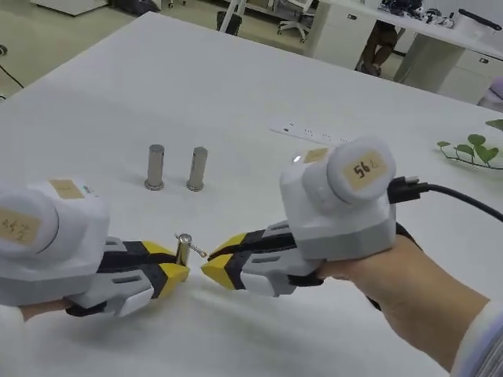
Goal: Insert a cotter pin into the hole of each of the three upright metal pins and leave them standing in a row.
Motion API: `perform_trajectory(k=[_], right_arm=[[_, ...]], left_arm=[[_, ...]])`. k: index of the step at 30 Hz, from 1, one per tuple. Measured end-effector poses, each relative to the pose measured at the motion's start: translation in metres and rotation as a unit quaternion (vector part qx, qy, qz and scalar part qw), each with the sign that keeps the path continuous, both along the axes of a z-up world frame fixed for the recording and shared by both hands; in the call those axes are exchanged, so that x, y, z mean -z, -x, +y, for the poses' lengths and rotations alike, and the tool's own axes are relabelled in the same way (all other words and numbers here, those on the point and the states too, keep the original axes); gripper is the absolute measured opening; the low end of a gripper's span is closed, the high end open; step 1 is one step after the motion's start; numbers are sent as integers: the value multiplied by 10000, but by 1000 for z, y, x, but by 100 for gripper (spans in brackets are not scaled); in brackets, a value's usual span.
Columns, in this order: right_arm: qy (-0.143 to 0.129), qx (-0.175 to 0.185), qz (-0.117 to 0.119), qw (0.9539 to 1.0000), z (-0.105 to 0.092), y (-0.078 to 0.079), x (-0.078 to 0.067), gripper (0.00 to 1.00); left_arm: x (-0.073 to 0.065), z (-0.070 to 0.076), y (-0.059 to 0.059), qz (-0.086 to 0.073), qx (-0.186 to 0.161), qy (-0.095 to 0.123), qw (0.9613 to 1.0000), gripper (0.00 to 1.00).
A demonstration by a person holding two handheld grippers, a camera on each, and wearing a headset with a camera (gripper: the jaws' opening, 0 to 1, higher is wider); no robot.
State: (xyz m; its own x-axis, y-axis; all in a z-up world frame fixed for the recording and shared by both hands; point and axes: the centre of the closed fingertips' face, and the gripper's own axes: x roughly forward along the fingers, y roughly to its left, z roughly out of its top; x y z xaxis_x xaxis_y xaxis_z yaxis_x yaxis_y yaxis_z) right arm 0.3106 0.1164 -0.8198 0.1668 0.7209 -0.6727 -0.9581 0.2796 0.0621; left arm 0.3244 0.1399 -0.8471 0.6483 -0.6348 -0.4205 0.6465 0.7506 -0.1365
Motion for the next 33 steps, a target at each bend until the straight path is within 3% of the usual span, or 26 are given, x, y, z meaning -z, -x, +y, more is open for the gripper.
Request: perform_trajectory(k=[6, 9, 26, 30, 33], right_arm=[[-132, -55, 40, 9999, 6, -1, -7, 4], [-110, -115, -49, 9999, 9, -3, -8, 3], [-166, -126, -17, 9998, 18, -6, -11, 3], [-50, -255, -181, 9995, 16, -8, -11, 5], [-61, -179, -100, 9998, 15, -9, -11, 10]], left_arm=[[0, 1, 0, -10, 13, -27, 10000, 8], [0, 0, 0, -16, 13, -37, 10000, 8], [1, 1, 2, -51, 31, -119, 9999, 8], [1, 1, 2, 63, -51, 17, 10000, 8], [-3, 1, 0, 14, -72, 99, 9999, 8]])
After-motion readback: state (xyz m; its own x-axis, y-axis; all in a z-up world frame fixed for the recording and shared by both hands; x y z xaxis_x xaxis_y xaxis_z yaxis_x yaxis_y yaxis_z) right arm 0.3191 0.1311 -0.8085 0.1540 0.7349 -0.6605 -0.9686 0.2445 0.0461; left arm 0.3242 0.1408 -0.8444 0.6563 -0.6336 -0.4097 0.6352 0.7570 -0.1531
